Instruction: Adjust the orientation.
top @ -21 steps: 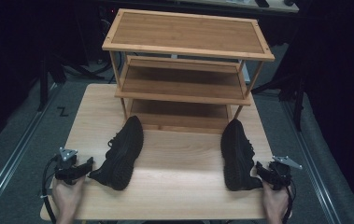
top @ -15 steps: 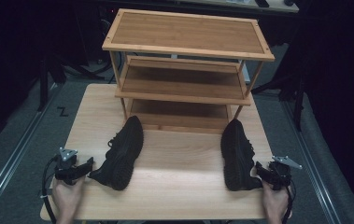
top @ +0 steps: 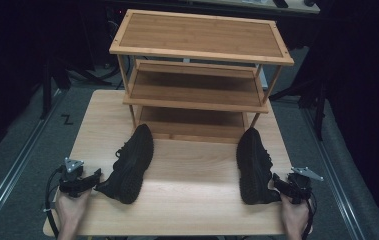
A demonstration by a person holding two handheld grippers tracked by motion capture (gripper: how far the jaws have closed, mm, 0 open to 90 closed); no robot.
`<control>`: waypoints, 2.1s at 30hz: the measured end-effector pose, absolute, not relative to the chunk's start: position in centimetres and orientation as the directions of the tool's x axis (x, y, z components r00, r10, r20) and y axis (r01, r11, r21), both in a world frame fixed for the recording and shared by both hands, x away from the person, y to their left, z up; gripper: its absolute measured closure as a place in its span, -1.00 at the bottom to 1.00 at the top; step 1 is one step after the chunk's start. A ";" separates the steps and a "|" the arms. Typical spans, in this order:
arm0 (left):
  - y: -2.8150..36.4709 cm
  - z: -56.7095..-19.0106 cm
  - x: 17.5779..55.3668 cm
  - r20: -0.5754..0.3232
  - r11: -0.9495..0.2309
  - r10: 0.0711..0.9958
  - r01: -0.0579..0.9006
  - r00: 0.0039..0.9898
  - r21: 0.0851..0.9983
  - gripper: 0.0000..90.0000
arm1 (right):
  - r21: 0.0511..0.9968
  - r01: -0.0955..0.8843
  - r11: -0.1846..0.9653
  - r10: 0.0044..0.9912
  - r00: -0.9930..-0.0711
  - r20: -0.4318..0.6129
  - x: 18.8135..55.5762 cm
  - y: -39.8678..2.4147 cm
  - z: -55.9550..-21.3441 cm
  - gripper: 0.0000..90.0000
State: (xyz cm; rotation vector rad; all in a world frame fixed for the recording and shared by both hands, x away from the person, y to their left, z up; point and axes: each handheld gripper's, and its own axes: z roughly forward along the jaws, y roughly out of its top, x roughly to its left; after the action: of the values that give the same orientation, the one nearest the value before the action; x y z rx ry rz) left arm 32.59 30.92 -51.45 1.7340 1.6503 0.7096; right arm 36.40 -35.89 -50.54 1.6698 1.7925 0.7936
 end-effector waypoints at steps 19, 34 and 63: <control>30.5 -51.0 33.2 -0.155 0.015 0.977 0.674 0.148 0.739 -0.65 | 0.743 0.667 0.050 0.997 -0.073 -0.002 36.4 -35.9 -50.5 -0.16; 28.9 -50.5 34.8 -0.195 -0.015 0.954 0.683 0.230 0.731 -0.57 | 0.743 0.668 0.051 0.997 -0.080 0.003 36.4 -35.9 -50.5 -0.19; 27.1 -50.0 34.8 -0.238 -0.039 0.921 0.682 0.308 0.730 -0.02 | 0.741 0.669 0.056 0.996 -0.085 0.002 36.4 -35.8 -50.5 -0.20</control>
State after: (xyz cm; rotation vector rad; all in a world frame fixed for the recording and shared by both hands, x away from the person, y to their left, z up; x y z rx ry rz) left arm 34.80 27.07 -49.96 1.7866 1.4407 0.3816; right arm 36.37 -35.82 -50.54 1.6637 1.8107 0.8056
